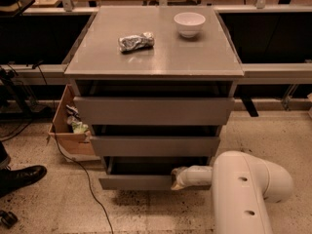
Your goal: Open bottom drawer
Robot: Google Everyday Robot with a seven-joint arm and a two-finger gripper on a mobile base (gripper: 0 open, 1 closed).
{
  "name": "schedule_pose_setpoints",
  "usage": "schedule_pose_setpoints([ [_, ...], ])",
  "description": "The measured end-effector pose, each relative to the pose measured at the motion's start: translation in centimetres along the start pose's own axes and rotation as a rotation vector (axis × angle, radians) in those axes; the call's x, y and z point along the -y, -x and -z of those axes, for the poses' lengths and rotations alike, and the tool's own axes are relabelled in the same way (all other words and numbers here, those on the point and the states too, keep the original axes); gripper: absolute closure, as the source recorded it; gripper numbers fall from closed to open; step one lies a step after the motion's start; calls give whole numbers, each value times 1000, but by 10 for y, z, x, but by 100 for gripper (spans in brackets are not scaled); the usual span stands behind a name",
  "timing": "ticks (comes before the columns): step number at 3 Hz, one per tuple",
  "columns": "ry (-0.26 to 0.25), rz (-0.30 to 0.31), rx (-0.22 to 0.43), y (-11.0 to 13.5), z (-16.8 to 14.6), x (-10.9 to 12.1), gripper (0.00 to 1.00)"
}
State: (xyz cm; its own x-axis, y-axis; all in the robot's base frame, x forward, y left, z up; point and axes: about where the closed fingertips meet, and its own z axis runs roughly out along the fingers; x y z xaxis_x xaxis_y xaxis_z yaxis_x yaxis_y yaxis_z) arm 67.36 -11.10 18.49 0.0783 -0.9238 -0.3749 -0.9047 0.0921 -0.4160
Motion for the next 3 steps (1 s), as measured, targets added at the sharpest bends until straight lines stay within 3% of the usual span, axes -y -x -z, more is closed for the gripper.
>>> schedule_pose_setpoints([
  [1, 18, 4, -25, -16, 18, -16, 2],
  [2, 88, 19, -47, -24, 33, -58, 13],
  [3, 137, 35, -62, -28, 41, -85, 27],
])
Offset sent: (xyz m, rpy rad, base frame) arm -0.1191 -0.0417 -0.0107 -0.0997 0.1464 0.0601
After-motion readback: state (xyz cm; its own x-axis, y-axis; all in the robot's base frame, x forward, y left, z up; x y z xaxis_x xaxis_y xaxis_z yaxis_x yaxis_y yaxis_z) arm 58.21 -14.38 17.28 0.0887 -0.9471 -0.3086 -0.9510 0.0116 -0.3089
